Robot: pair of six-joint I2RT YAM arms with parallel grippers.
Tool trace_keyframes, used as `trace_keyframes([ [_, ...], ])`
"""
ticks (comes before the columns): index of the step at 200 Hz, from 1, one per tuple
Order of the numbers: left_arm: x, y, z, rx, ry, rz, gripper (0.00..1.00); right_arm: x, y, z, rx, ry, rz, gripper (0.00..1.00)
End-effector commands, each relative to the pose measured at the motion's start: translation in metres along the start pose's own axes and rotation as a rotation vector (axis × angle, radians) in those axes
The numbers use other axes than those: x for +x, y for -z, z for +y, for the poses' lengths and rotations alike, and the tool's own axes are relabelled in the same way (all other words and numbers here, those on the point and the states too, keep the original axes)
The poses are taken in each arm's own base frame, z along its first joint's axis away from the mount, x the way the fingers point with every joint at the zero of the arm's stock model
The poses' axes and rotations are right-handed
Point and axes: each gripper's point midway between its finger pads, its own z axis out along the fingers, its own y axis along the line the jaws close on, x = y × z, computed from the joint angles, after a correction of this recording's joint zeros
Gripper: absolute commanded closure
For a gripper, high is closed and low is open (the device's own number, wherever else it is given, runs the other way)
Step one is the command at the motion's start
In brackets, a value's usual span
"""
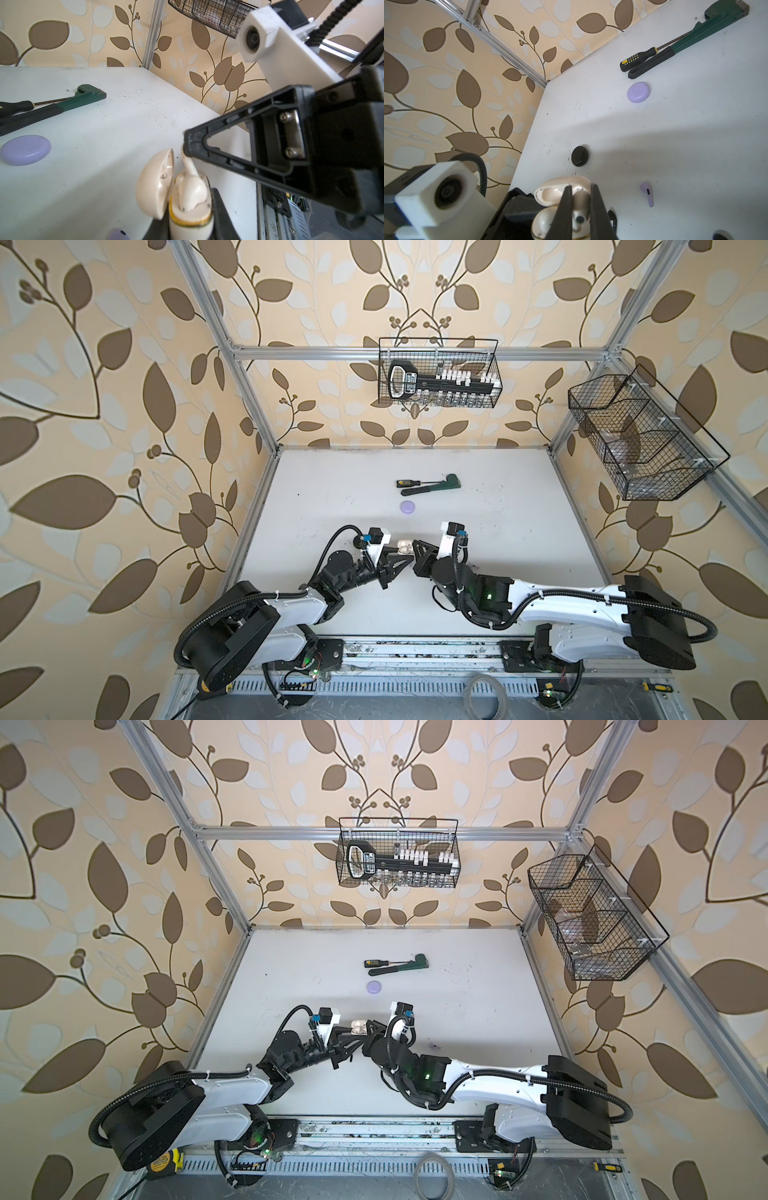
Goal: Insert the wireless bluetooth earbuds into the charging case
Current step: 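Lower the second white earbud into the empty case slot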
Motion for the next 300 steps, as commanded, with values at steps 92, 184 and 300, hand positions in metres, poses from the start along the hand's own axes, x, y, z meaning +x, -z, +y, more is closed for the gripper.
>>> trace_keyframes([
  [92, -0.042, 0.003, -0.012, 0.021, -0.110, -0.127, 1.00, 0.015, 0.004, -0.025, 0.087, 0.066, -0.003, 0.88],
  [184, -0.043, 0.003, -0.015, 0.041, -0.115, -0.135, 1.00, 0.010, 0.003, -0.028, 0.122, 0.097, -0.027, 0.89],
  [300, -0.042, 0.003, -0.011, 0.017, -0.109, -0.128, 1.00, 0.017, 0.016, -0.011, 0.078, 0.152, -0.039, 0.88],
])
